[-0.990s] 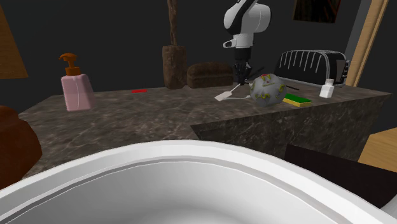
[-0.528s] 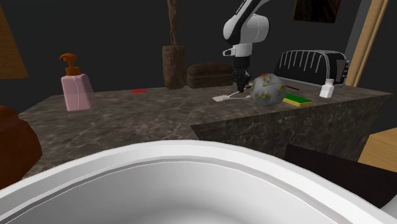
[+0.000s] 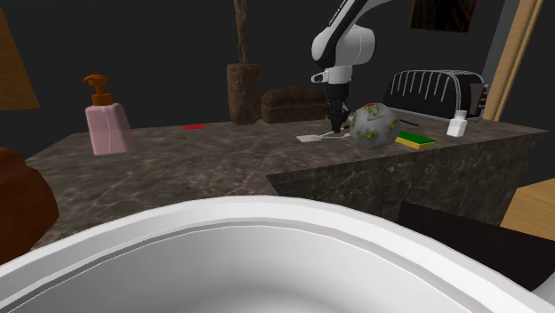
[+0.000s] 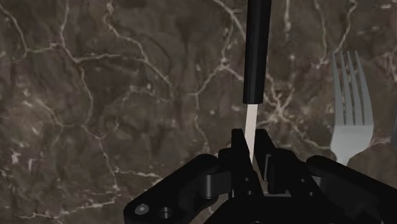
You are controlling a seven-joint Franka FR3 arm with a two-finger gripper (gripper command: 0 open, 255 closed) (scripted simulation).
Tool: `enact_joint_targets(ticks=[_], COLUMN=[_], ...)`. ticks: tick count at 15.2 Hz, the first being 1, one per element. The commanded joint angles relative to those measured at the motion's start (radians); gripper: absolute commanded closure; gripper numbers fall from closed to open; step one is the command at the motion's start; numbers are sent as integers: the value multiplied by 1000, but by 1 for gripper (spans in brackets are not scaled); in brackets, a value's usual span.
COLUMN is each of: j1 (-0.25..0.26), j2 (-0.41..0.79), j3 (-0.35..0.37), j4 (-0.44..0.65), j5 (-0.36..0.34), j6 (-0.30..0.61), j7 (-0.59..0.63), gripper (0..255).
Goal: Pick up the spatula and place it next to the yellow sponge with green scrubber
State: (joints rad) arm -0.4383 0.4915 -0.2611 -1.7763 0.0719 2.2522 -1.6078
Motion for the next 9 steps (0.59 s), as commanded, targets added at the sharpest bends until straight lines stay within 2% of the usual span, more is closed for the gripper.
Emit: enact_joint_targets(ticks=[1,2,7,9], j1=[0,0,0,7], j2=[0,0,0,-36], j3=[0,0,0,-5], j4=[0,0,0,16], j5=[0,0,0,-10], j6=[0,0,0,-52], j7=[0,0,0,7], gripper=[255,0,0,0])
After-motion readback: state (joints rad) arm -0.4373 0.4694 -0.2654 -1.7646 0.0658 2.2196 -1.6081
